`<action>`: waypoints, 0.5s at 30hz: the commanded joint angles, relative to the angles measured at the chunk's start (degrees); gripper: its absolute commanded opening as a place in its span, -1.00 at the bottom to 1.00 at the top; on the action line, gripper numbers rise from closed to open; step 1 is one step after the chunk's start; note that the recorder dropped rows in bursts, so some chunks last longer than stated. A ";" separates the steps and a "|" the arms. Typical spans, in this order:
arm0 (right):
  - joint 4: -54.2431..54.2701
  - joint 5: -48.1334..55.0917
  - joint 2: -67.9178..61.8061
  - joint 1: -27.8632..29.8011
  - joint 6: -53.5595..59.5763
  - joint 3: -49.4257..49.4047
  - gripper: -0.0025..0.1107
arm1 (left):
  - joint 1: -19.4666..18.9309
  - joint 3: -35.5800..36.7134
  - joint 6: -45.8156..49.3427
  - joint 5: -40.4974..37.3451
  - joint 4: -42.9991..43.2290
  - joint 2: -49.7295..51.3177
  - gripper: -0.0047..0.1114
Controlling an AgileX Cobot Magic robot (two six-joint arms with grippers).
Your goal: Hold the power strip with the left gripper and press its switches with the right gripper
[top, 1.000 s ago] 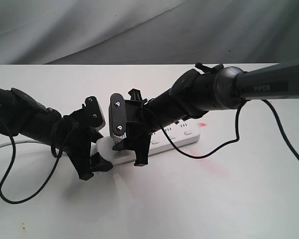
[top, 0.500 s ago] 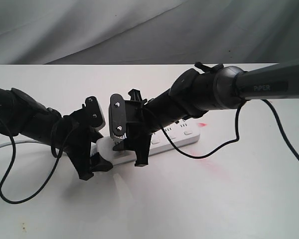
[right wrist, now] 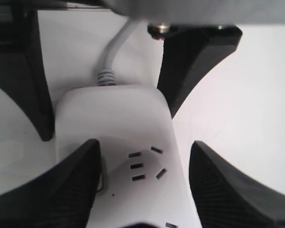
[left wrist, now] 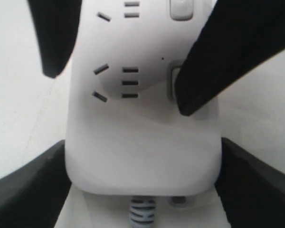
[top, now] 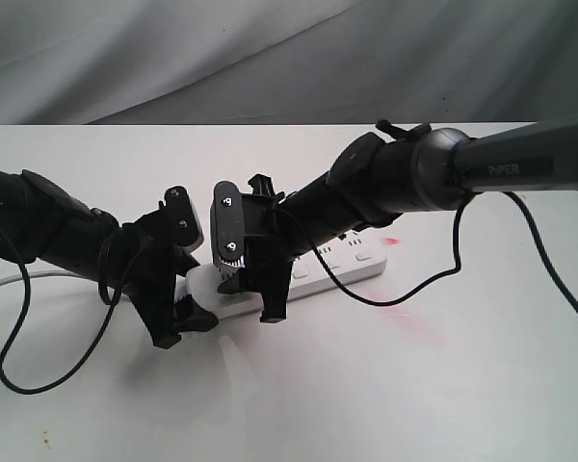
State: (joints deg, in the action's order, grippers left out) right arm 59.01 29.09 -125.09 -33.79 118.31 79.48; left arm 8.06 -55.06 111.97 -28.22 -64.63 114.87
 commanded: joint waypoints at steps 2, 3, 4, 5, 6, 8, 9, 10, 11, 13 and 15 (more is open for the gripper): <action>-4.43 0.03 0.41 -0.02 0.33 -1.01 -0.02 | -0.11 0.19 0.81 2.53 2.15 0.40 0.24; -4.34 0.03 0.96 -0.02 0.33 -0.89 -0.02 | -0.11 0.19 0.81 2.53 2.15 0.40 0.24; -4.05 0.03 1.77 -0.02 0.33 -0.73 -0.02 | -0.11 0.19 0.81 2.53 2.15 0.40 0.24; -3.32 0.03 2.37 -0.02 0.79 -0.73 -0.02 | -0.11 0.19 0.81 2.53 2.15 0.40 0.24; -2.13 0.03 2.92 -0.02 1.84 -0.73 -0.02 | -0.11 0.19 0.81 2.53 2.15 0.40 0.24; -0.78 0.03 4.11 -0.02 2.80 -0.73 -0.02 | -0.11 0.19 0.81 2.53 2.15 0.40 0.24; -0.79 0.03 4.39 -0.02 2.80 -0.73 -0.02 | -0.11 0.19 0.81 2.53 2.15 0.40 0.24; -0.79 0.03 4.98 -0.02 2.80 -0.73 -0.02 | -0.11 0.19 0.81 2.53 2.15 0.40 0.24; -0.79 0.03 5.30 -0.02 2.80 -0.73 -0.02 | -0.11 0.19 0.81 2.53 2.15 0.40 0.24; -0.79 0.03 5.60 -0.02 2.80 -0.73 -0.02 | -0.11 0.19 0.81 2.53 2.15 0.40 0.24; -1.01 0.03 5.85 0.10 2.52 -0.73 -0.02 | -0.11 0.19 0.81 2.53 2.15 0.40 0.24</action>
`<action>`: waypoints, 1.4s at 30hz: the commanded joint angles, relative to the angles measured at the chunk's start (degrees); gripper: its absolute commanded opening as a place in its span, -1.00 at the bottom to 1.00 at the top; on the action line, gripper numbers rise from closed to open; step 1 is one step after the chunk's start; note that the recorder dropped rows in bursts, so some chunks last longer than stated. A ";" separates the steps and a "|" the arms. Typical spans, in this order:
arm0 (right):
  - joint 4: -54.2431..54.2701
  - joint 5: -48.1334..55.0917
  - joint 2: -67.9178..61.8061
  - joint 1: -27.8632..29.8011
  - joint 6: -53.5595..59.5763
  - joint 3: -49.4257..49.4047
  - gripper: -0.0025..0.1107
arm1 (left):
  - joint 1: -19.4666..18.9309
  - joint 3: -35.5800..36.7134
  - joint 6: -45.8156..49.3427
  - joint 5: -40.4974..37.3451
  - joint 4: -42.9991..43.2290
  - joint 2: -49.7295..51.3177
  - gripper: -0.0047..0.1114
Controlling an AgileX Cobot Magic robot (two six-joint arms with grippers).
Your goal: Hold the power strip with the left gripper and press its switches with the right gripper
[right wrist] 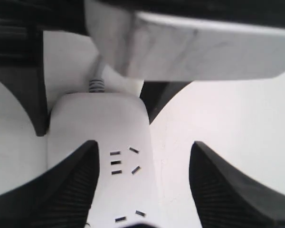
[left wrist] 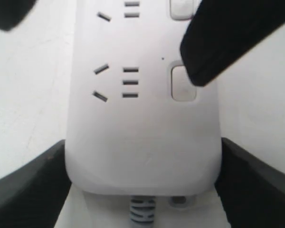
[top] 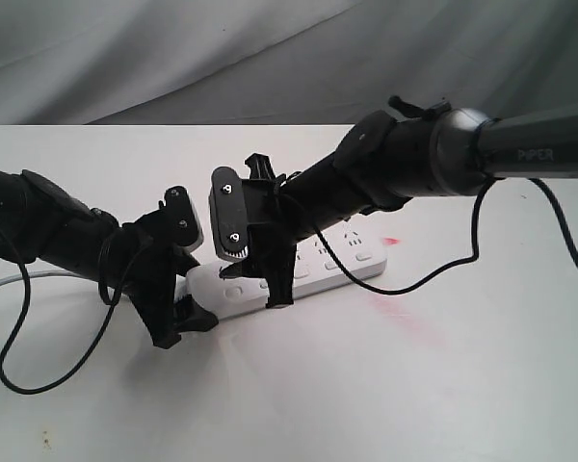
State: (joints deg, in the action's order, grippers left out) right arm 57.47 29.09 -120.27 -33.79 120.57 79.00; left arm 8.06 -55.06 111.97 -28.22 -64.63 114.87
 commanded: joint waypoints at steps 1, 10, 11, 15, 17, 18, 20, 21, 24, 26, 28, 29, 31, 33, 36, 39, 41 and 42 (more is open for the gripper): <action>0.17 0.14 1.13 0.37 -0.04 -0.25 -0.02 | -0.11 0.19 0.81 2.53 2.15 0.40 0.24; -4.35 4.54 1.98 3.81 -5.62 -0.61 -0.02 | -0.11 0.19 0.81 2.53 2.15 0.40 0.24; -4.35 4.53 1.98 3.96 -5.62 -0.61 -0.02 | -0.11 0.19 0.81 2.53 2.15 0.40 0.24; -5.75 4.53 1.98 4.34 -5.62 -0.61 -0.02 | -0.11 0.19 0.81 2.53 2.15 0.40 0.24; -6.02 4.32 1.98 4.53 -5.62 -0.92 -0.02 | -0.11 0.19 0.81 2.53 2.15 0.40 0.24; -6.33 4.31 1.98 4.63 -5.62 -0.92 -0.02 | -0.11 0.19 0.81 2.53 2.15 0.40 0.24; -7.13 4.29 1.85 4.63 -5.88 -0.92 -0.02 | -0.11 0.19 0.81 2.53 2.15 0.40 0.24; -7.29 4.02 1.85 4.63 -5.88 -0.92 -0.02 | -0.11 0.19 0.81 2.53 2.15 0.40 0.24; -7.58 4.02 1.35 4.63 -5.88 -0.92 -0.02 | -0.11 0.19 0.81 2.53 2.15 0.40 0.24; -7.58 3.90 0.76 4.63 -5.88 -0.92 -0.02 | -0.11 0.19 0.81 2.53 2.15 0.40 0.24; -7.58 3.80 -0.02 4.63 -5.88 -0.92 -0.02 | -0.11 0.19 0.81 2.53 2.15 0.40 0.24; -7.58 3.54 -0.12 4.63 -5.88 -0.92 -0.02 | -0.11 0.19 0.81 2.53 2.15 0.40 0.24; -7.58 2.89 -0.65 4.63 -5.88 -0.92 -0.02 | -0.11 0.19 0.81 2.53 2.15 0.40 0.24; -7.58 2.59 -0.80 4.63 -5.88 -0.92 -0.02 | -0.11 0.19 0.81 2.53 2.15 0.40 0.24; -7.58 2.02 -0.80 4.63 -5.88 -0.92 -0.02 | -0.11 0.19 0.81 2.53 2.15 0.40 0.24; -7.58 1.57 -0.80 4.63 -5.76 -0.92 -0.02 | -0.11 0.19 0.81 2.53 2.15 0.40 0.24; -7.58 1.57 -0.92 4.63 -5.76 -0.92 -0.02 | -0.11 0.19 0.81 2.53 2.15 0.40 0.24; -7.58 1.57 -1.31 4.63 -5.76 -0.92 -0.02 | -0.11 0.19 0.81 2.53 2.15 0.40 0.24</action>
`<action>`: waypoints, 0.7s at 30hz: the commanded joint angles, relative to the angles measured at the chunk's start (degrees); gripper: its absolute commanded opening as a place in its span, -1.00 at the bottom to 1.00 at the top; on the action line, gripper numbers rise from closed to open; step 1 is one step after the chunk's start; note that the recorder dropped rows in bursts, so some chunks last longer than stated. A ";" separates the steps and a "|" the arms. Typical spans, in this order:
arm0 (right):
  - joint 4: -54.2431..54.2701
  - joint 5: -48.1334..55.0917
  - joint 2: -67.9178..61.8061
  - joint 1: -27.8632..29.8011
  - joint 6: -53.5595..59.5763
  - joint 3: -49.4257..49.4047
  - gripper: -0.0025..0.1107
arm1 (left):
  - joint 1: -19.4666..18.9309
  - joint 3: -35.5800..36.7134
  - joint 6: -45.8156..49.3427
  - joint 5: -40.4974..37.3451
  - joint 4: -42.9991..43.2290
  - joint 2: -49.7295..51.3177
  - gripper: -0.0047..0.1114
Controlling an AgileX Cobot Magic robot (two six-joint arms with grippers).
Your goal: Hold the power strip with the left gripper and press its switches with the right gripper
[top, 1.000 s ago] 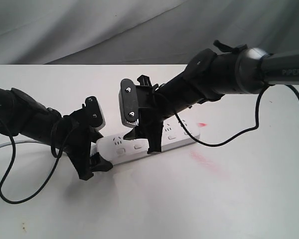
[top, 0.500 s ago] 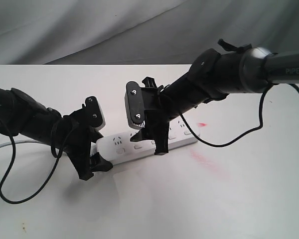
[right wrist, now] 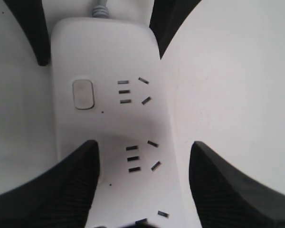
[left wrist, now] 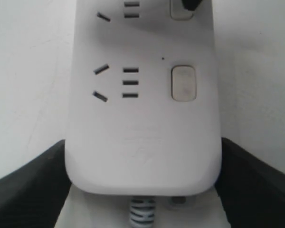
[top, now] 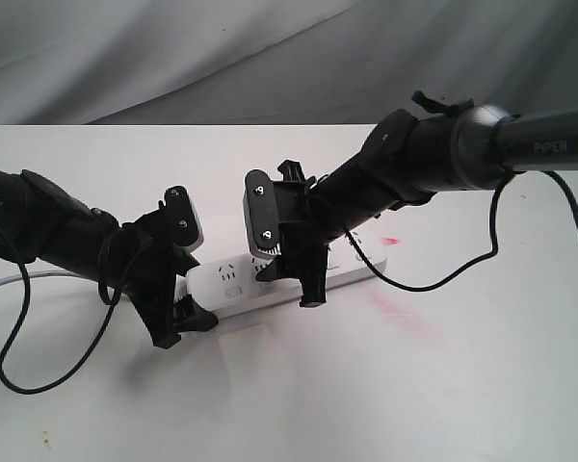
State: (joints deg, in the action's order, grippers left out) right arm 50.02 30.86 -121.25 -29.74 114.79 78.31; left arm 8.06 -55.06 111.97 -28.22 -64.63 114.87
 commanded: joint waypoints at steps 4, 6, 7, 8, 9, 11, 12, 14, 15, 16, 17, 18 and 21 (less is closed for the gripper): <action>-0.22 -0.19 -1.01 0.58 0.02 -0.23 -0.02 | -0.11 0.19 0.81 2.53 2.15 0.40 0.24; -0.62 -0.19 -1.12 0.58 0.02 -0.23 -0.02 | -0.11 0.19 0.81 2.53 2.15 0.40 0.24; -0.62 -0.19 -1.12 0.58 0.02 -0.23 -0.02 | -0.11 0.19 0.81 2.53 2.15 0.40 0.24; -0.69 -0.19 -1.12 0.58 0.02 -0.23 -0.02 | -0.11 0.19 0.81 2.53 2.15 0.40 0.24; -1.31 -0.19 -1.12 0.58 0.02 -0.23 -0.02 | -0.11 0.19 0.81 2.53 2.15 0.40 0.24; -1.44 -0.19 -1.12 0.58 0.02 -0.23 -0.02 | -0.11 0.19 0.81 2.53 2.15 0.40 0.24; -1.44 -0.19 -1.12 0.58 0.02 -0.35 -0.02 | -0.11 0.19 0.81 2.53 2.15 0.40 0.24; -1.44 -0.82 -1.12 0.58 0.41 -1.61 -0.02 | -0.11 0.19 0.81 2.53 2.15 0.40 0.24; -1.69 -1.40 -1.12 0.58 0.86 -2.52 -0.02 | -0.11 0.19 0.81 2.53 2.15 0.40 0.24; -1.69 -2.18 -1.12 0.58 1.63 -3.26 -0.02 | -0.11 0.19 0.81 2.53 2.15 0.40 0.24; -1.69 -2.46 -1.12 0.58 2.01 -3.70 -0.02 | -0.11 0.19 0.81 2.53 2.15 0.40 0.24; -1.69 -2.67 -1.12 0.58 2.03 -3.85 -0.02 | -0.11 0.19 0.81 2.53 2.15 0.40 0.24; -1.45 -3.84 -1.12 0.58 2.13 -3.85 -0.02 | -0.11 0.19 0.81 2.53 2.15 0.40 0.24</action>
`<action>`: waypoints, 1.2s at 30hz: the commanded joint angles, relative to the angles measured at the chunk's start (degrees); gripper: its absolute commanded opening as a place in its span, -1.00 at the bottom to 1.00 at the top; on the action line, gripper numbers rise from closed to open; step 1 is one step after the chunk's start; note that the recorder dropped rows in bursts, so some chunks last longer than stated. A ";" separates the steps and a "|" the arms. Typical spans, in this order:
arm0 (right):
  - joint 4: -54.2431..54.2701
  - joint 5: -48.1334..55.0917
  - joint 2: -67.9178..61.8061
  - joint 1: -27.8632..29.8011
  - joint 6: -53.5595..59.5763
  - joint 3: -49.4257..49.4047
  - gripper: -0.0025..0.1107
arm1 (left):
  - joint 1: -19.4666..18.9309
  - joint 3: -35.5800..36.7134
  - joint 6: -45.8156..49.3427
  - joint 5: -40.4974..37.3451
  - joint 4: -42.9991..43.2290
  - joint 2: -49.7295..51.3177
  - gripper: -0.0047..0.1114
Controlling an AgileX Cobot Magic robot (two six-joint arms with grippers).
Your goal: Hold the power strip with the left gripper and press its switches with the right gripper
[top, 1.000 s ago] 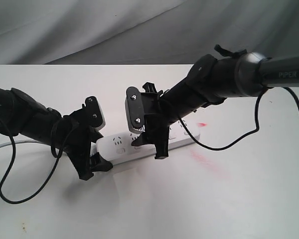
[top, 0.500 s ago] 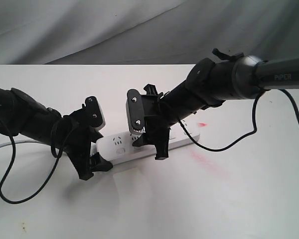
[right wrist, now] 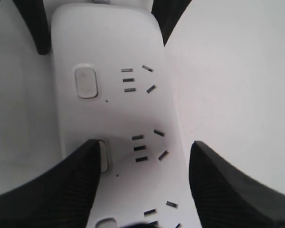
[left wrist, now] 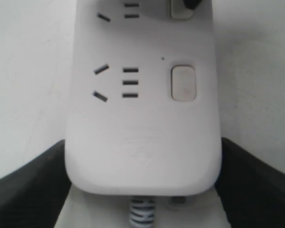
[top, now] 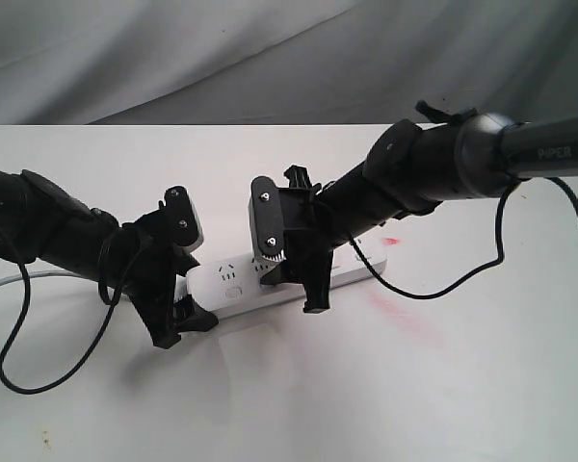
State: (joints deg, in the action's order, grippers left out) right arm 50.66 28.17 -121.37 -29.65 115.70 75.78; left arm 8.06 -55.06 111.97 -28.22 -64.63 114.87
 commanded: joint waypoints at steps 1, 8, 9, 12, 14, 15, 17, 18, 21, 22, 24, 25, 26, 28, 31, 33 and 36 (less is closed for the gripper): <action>-2.09 -1.26 -1.00 0.49 1.26 -1.33 -0.02 | -0.11 0.19 0.81 2.53 2.15 0.40 0.24; -1.59 -1.16 -1.00 0.27 1.37 -1.33 -0.02 | -0.11 0.19 0.81 2.53 2.15 0.40 0.24; -1.60 -1.16 -1.00 0.14 1.50 -1.33 -0.02 | -0.11 0.19 0.81 2.53 2.15 0.40 0.24; -1.60 -1.26 -1.70 -0.33 2.13 -1.33 -0.02 | -0.11 0.19 0.81 2.53 2.15 0.40 0.24; -1.60 -1.58 -2.56 -0.60 2.13 -1.33 -0.02 | -0.11 0.19 0.81 2.53 2.15 0.40 0.24; -1.60 -1.44 -2.86 -0.60 2.13 -1.33 -0.02 | -0.11 0.19 0.81 2.53 2.15 0.40 0.24; -1.60 -1.03 -3.00 -0.60 2.13 -1.33 -0.02 | -0.11 0.19 0.81 2.53 2.15 0.40 0.24; -1.60 -0.75 -3.00 -0.60 2.13 -1.33 -0.02 | -0.11 0.19 0.81 2.53 2.15 0.40 0.24; -1.60 -0.77 -3.00 -0.60 1.90 -1.33 -0.02 | -0.11 0.19 0.81 2.53 2.15 0.40 0.24; -1.60 -0.60 -3.00 -0.60 1.80 -1.33 -0.02 | -0.11 0.19 0.81 2.53 2.15 0.40 0.24; -1.60 -0.46 -3.00 -0.60 1.27 -1.33 -0.02 | -0.11 0.19 0.81 2.53 2.15 0.40 0.24; -1.56 -0.46 -3.00 -0.60 1.26 -1.33 -0.02 | -0.11 0.19 0.81 2.53 2.15 0.40 0.24; -1.29 -0.46 -2.87 -0.60 1.26 -1.33 -0.02 | -0.11 0.19 0.81 2.53 2.15 0.40 0.24; -0.75 -0.60 -2.24 -0.60 1.26 -0.97 -0.02 | -0.11 0.19 0.81 2.53 2.15 0.40 0.24; 1.28 -1.26 -0.19 -0.60 1.45 -0.98 -0.02 | -0.11 0.19 0.81 2.53 2.15 0.40 0.24; 2.04 -1.26 1.41 -0.60 1.75 -0.98 -0.02 | -0.11 0.19 0.81 2.53 2.15 0.40 0.24; 3.25 -1.26 3.71 -0.60 2.23 -0.98 -0.02 | -0.11 0.19 0.81 2.53 2.15 0.40 0.24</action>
State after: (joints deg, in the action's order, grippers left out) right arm 52.87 26.62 -119.94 -29.97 117.15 75.05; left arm 8.06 -55.06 111.97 -28.22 -64.59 114.87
